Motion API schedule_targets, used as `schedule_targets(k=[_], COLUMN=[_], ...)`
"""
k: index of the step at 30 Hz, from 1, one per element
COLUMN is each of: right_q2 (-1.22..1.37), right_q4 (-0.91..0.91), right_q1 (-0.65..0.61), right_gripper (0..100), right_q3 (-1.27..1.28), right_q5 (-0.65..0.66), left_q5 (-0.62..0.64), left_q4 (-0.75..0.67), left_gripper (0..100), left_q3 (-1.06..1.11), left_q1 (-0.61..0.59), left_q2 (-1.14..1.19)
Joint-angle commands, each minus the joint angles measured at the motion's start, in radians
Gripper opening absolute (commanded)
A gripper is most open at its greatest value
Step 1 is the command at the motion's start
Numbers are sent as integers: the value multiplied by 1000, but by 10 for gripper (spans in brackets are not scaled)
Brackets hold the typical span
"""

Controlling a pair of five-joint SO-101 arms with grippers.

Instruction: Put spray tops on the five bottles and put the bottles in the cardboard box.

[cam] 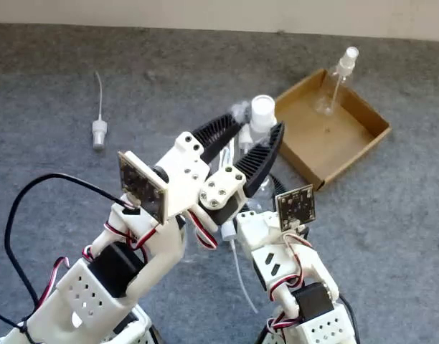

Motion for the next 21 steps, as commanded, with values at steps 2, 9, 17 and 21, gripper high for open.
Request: schedule_targets(k=[2, 9, 17, 21], right_q2=[-13, -13, -13, -13], right_q4=[-27, -27, -27, -27], right_q1=[-12, -12, -12, -12], right_gripper=[200, 200, 200, 200], right_q3=[110, 110, 110, 110], right_q5=[2, 2, 2, 2], left_q5=[-8, -8, -8, -2], left_q4=[-28, -29, -29, -52], left_gripper=[5, 5, 5, 5], left_q3=[42, 90, 143, 183], left_q1=[7, 7, 2, -68], left_q2=[-16, -18, -16, -16])
